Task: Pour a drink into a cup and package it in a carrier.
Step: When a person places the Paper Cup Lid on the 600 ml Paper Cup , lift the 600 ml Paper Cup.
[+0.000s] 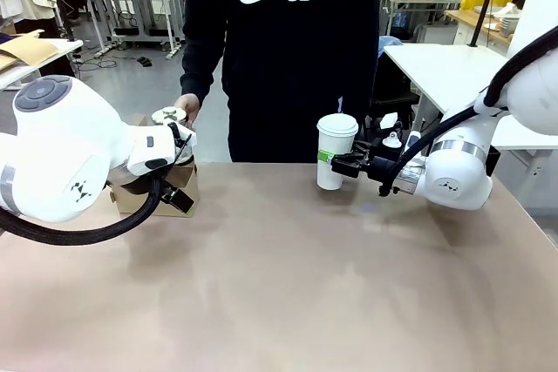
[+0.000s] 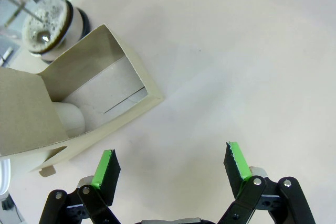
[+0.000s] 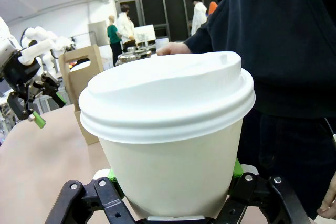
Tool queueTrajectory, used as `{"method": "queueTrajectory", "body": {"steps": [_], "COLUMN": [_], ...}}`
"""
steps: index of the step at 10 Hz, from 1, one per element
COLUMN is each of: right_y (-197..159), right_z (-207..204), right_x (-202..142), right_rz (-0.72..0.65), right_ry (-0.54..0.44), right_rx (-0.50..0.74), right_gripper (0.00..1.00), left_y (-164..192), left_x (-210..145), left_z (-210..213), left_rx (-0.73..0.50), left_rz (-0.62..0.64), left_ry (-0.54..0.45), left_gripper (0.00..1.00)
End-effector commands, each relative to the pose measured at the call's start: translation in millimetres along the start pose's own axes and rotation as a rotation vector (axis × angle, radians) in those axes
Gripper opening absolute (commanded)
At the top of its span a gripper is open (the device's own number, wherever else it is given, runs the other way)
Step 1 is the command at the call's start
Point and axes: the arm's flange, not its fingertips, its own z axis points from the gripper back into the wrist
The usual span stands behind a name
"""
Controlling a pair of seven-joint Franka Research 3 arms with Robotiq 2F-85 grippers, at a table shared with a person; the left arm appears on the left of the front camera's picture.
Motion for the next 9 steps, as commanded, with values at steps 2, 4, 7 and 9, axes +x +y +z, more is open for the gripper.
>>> {"method": "queueTrajectory", "body": {"steps": [2, 4, 7, 9], "right_y": [2.4, 2.4, 2.4, 0.0], "right_z": [-1.7, -1.7, -1.7, 0.0], "right_x": [5.8, 5.8, 5.8, 0.0], "right_rz": [0.003, 0.003, 0.003, 0.000], "right_ry": [-0.001, -0.001, -0.001, 0.000], "right_rx": [-0.005, -0.005, -0.005, 0.000], "right_gripper": [0.80, 0.80, 0.80, 0.80], "left_y": [0.3, 0.3, 0.3, 0.3], "left_x": [-0.2, -0.2, -0.2, -0.2], "left_z": [0.3, 0.3, 0.3, 0.3], "left_rx": [-0.002, -0.002, -0.002, -0.002], "left_rz": [0.001, 0.001, 0.001, 0.001], "left_ry": [-0.001, -0.001, -0.001, -0.001], "left_gripper": [1.00, 1.00, 1.00, 1.00]}}
